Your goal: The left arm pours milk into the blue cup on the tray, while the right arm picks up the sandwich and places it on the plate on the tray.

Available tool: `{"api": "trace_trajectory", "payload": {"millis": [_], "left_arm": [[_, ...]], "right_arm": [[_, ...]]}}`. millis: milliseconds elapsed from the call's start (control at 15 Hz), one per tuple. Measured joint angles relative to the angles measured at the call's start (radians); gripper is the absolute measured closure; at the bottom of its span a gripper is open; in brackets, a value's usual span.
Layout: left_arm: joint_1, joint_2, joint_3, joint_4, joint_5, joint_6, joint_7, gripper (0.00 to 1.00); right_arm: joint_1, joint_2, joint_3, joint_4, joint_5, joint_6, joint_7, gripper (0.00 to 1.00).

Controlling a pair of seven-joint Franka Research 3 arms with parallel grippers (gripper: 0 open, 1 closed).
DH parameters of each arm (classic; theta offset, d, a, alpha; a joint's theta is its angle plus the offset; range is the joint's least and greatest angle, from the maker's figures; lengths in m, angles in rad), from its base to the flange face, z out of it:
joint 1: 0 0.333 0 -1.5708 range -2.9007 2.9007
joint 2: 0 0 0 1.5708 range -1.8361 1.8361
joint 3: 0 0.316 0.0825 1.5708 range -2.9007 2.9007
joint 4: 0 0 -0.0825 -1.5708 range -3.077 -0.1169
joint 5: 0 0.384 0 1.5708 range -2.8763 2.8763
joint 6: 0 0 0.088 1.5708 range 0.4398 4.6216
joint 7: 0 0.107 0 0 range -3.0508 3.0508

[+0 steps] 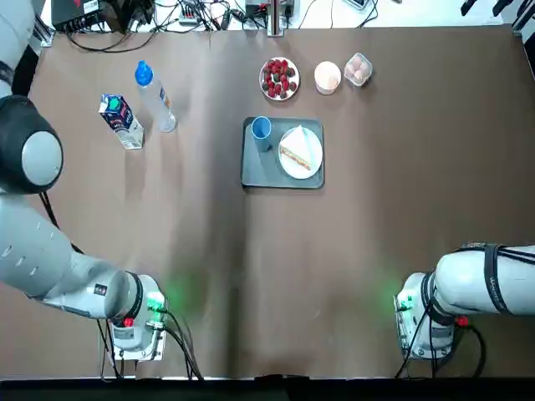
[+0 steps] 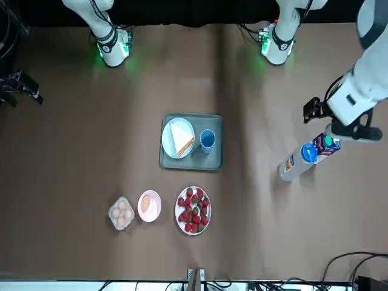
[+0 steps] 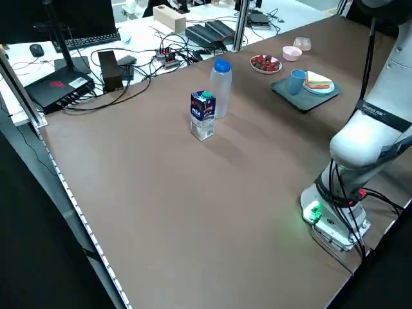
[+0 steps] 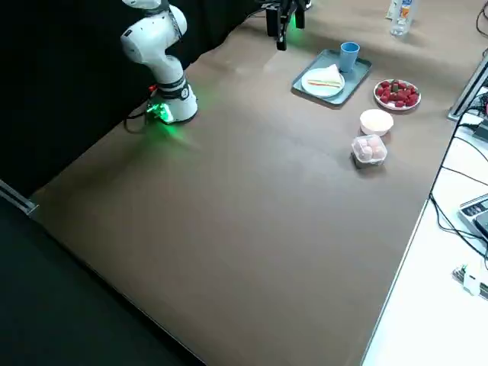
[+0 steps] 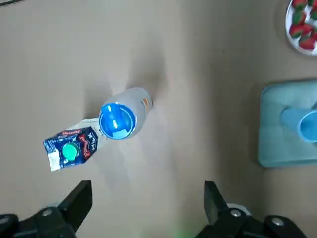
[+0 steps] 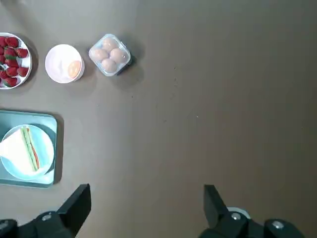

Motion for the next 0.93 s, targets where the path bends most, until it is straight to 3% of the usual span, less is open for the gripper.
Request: {"api": "trace_trajectory", "payload": {"millis": [267, 667, 933], "left_arm": [[0.002, -0.043, 0.003, -0.026, -0.015, 0.019, -0.053, 0.00], [0.029, -0.148, 0.004, -0.177, -0.026, 0.100, -0.055, 0.00], [0.057, -0.151, 0.007, -0.198, -0.030, 0.118, -0.046, 0.00]], "right_arm": [[0.000, 0.000, 0.000, 0.000, 0.000, 0.000, 0.000, 0.00], [0.000, 0.000, 0.002, 0.000, 0.001, 0.000, 0.000, 0.00], [0.000, 0.000, 0.003, 0.000, 0.001, 0.002, -0.001, 0.00]]}}
